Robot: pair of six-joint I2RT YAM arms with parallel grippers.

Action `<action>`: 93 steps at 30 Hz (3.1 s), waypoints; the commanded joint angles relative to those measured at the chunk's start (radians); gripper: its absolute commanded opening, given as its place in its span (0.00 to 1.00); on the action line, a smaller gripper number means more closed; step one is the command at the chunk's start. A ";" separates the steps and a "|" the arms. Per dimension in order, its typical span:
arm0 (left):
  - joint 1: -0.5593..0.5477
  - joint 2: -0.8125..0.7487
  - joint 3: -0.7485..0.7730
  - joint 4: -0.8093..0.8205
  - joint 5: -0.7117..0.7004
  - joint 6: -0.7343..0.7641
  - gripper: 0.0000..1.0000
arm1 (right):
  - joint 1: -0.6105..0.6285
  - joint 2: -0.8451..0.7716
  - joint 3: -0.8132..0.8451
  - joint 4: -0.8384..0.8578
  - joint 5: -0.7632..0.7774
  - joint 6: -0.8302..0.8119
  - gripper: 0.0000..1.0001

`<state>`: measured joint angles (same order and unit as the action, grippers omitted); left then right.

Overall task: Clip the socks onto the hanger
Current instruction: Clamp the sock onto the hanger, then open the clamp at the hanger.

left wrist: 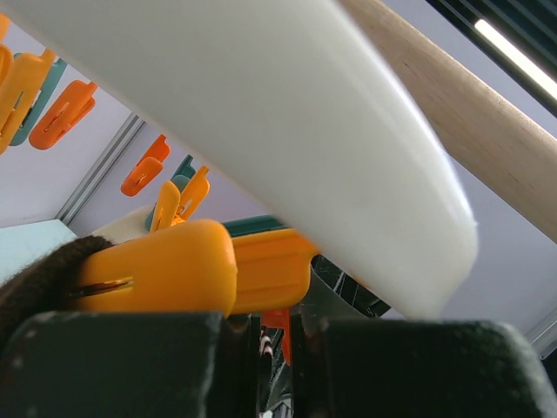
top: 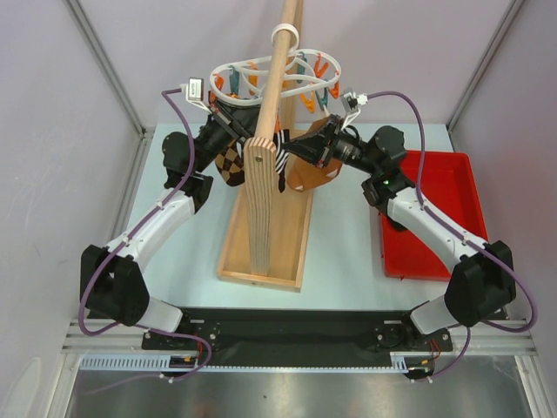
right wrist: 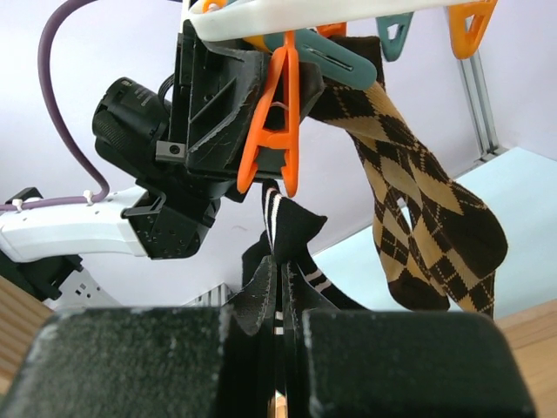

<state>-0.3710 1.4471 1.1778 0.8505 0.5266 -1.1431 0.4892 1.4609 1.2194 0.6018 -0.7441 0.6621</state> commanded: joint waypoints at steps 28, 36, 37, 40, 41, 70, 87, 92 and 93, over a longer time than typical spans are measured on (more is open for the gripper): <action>-0.014 -0.036 -0.004 -0.045 0.064 0.034 0.05 | -0.011 0.039 0.075 0.179 0.048 0.143 0.00; -0.013 -0.063 -0.023 -0.071 0.047 0.059 0.44 | -0.009 0.056 0.101 0.156 0.055 0.129 0.00; -0.013 -0.063 -0.023 -0.073 0.047 0.060 0.45 | -0.011 0.058 0.103 0.153 0.057 0.128 0.00; -0.013 -0.071 -0.026 -0.076 0.046 0.065 0.51 | -0.011 0.070 0.115 0.144 0.057 0.129 0.00; -0.013 -0.071 -0.024 -0.077 0.046 0.065 0.51 | -0.009 0.072 0.123 0.138 0.055 0.128 0.00; -0.003 -0.109 -0.006 -0.206 0.052 0.129 0.39 | -0.086 -0.202 -0.176 -0.031 0.282 -0.782 0.61; -0.003 -0.117 -0.009 -0.183 0.064 0.114 0.39 | -0.120 0.033 -0.101 0.319 0.232 -0.679 0.59; -0.003 -0.116 -0.021 -0.169 0.061 0.106 0.39 | -0.130 0.075 -0.047 0.319 0.235 -0.673 0.65; -0.003 -0.116 -0.023 -0.166 0.065 0.103 0.39 | -0.135 0.076 -0.043 0.329 0.236 -0.670 0.65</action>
<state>-0.3756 1.3731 1.1572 0.6273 0.5659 -1.0378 0.3653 1.5230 1.1229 0.8528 -0.5056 -0.0170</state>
